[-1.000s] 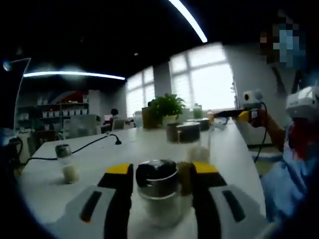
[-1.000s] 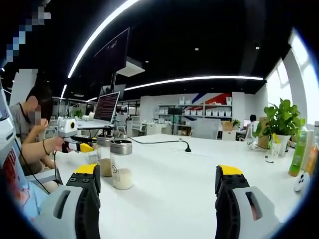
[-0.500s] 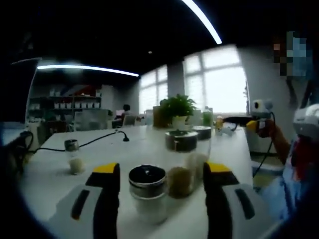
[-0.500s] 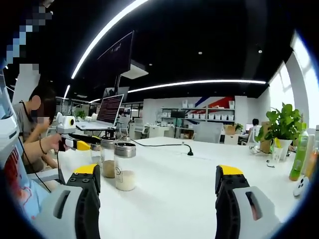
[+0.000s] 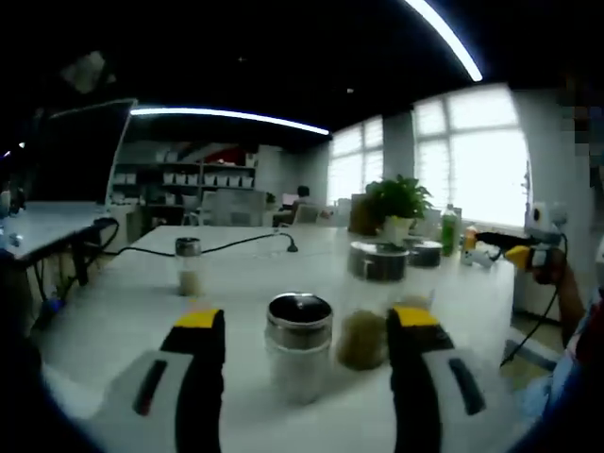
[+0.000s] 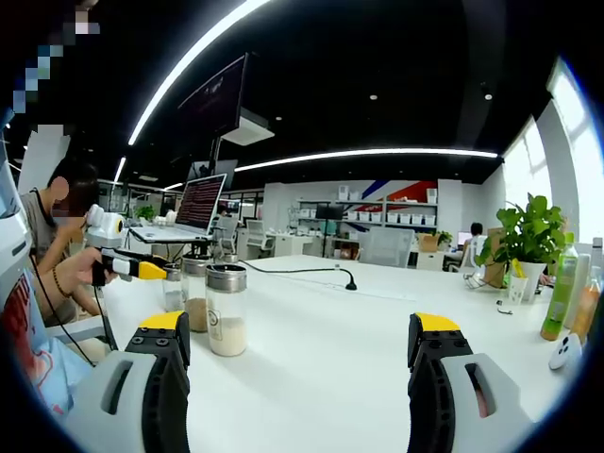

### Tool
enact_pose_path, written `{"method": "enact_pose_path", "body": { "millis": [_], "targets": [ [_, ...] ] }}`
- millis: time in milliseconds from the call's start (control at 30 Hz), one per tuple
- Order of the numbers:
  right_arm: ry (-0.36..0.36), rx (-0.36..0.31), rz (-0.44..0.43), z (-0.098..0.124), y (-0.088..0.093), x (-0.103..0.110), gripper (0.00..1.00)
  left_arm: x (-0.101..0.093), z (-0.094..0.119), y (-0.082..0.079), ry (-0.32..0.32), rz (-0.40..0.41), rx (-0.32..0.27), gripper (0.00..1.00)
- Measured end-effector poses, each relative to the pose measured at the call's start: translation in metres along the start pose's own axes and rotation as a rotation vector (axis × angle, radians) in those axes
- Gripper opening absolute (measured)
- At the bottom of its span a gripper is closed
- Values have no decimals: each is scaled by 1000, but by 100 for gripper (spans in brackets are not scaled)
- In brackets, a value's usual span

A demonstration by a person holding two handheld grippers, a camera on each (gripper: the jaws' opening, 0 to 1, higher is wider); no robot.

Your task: Rotate the seasoning bottle until the label or dispensing opening points toward the visible target arrow and the bottle remains upright within the marked orientation range

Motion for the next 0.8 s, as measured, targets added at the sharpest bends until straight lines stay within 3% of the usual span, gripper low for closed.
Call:
{"method": "enact_pose_path", "body": {
  "millis": [167,300,400,500,600,733,800],
  "targets": [
    [0,4,-4,1,2,0,99,-1,4,0,-90,5,-18,72],
    [11,4,-17,3,2,-2,99,2,8,-5,-187,58,-102,67],
    [24,-17,-24,4,-2,-5,99,-2,4,-3,-192,34,-73,65],
    [30,-27,-26,5,-3,-6,99,-8,1,-1,-192,32,-75,63],
    [33,-29,-33,5,-3,-7,99,-6,0,0,-240,34,-88,58],
    [41,-33,-40,4,-5,-8,99,-8,-3,2,-223,63,-102,53],
    [45,-28,-40,4,-4,-9,99,-7,-4,3,-243,38,-97,52]
  ]
}}
Point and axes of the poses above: the point that each gripper's makers call its tool centre point, and the gripper's own axes: z roughly backward along the fingers, x roughly to its left, y roughly out of its underside, the point moved 5 cm from there along z, roughly backward along the fingers, and after that the axes turned 5 degrees about y, right-handed, at the moved point
